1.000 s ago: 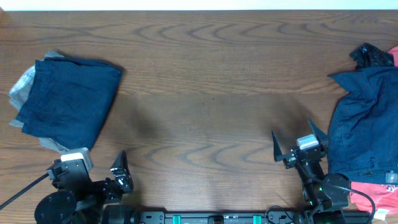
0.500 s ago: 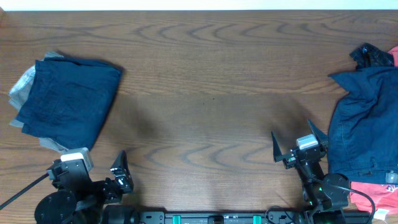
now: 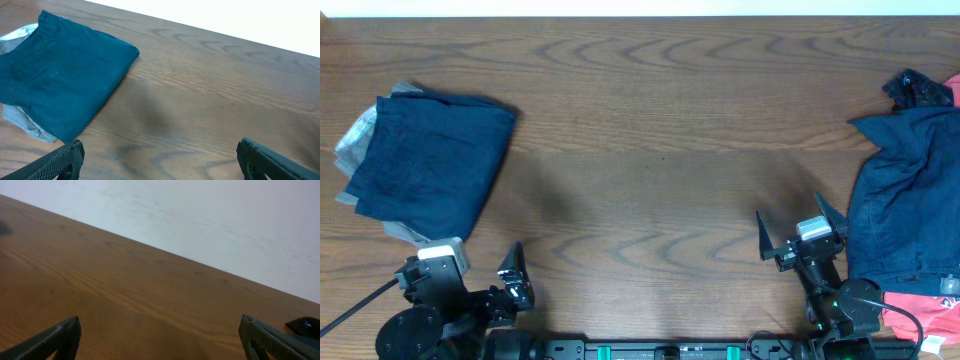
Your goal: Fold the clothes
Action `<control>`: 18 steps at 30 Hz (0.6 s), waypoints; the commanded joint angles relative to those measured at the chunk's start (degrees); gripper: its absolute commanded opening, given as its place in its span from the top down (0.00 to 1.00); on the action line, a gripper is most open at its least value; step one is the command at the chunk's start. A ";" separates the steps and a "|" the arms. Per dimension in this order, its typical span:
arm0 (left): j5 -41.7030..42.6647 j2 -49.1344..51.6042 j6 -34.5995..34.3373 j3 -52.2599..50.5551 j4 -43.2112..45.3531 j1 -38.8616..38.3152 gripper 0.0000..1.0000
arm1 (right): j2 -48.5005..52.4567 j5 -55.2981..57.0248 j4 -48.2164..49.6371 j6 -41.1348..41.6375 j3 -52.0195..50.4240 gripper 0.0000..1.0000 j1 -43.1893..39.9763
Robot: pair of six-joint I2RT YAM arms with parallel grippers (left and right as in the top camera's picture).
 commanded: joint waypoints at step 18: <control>-2.01 -5.33 1.90 -17.09 12.81 0.59 0.02 | -0.42 -0.07 -0.26 0.00 -0.07 0.01 0.61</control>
